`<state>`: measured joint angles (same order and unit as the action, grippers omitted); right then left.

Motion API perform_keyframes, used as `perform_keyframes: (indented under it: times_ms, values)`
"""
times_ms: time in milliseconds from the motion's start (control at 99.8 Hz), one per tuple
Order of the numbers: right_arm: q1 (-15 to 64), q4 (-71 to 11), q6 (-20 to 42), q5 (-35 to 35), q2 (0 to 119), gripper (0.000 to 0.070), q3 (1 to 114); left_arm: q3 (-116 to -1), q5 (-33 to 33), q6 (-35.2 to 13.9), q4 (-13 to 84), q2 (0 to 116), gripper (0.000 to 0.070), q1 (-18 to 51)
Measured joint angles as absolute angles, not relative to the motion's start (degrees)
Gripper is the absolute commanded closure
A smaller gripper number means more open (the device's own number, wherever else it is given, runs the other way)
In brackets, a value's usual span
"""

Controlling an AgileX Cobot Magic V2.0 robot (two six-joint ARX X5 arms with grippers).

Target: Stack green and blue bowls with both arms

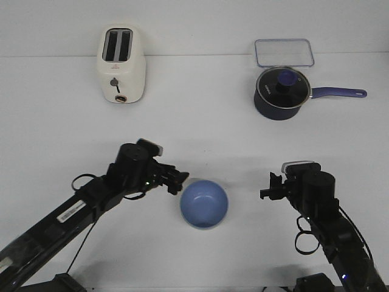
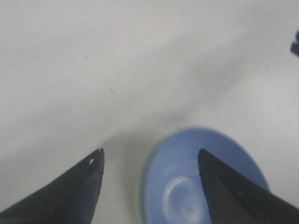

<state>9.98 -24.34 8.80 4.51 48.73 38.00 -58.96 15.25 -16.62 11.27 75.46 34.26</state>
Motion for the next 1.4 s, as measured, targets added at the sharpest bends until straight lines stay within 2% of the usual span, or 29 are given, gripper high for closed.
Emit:
perform_keyframes:
  times_ms: [60,100,140,230,290,411,631,741,851,1402]
  values:
    - [9.98,-23.68,8.78,4.51,48.23,0.0488,38.00,-58.96,10.50,-15.46,12.16,71.96,0.0574,32.12]
    - [9.98,-23.29,8.78,4.51,47.46,0.0586,38.00,-58.96,6.70,-14.39,13.15,69.78,0.0700,30.74]
    - [9.98,-23.09,8.80,4.51,46.37,0.0700,38.00,-58.96,2.85,-13.30,14.41,67.79,0.0686,29.32]
    - [9.98,-23.03,8.75,4.47,43.00,0.0700,38.00,-58.96,-4.82,-10.98,17.30,63.51,0.0687,25.78]
    - [9.98,-22.13,8.75,4.49,40.32,0.0700,37.78,-58.22,-7.29,-9.87,17.28,60.31,0.0687,23.14]
    - [9.98,-16.27,8.29,4.49,31.57,0.0700,33.30,-51.40,-7.84,-8.67,11.51,51.37,0.0687,18.68]
    - [9.98,-8.73,6.17,1.93,11.07,0.0700,21.78,-27.35,-8.43,-5.28,-7.33,30.24,0.0688,13.32]
    - [10.00,-6.70,6.13,-1.85,7.46,0.0700,20.69,-20.78,-9.17,-4.99,-8.67,22.92,0.0687,11.38]
    - [10.00,-6.66,6.00,-4.34,7.60,0.0700,20.62,-20.62,-9.26,-4.99,-8.36,20.71,0.0685,10.83]
    - [10.00,-6.61,5.91,-4.38,7.62,0.0700,20.58,-20.62,-9.23,-4.99,-8.49,19.00,0.0685,10.83]
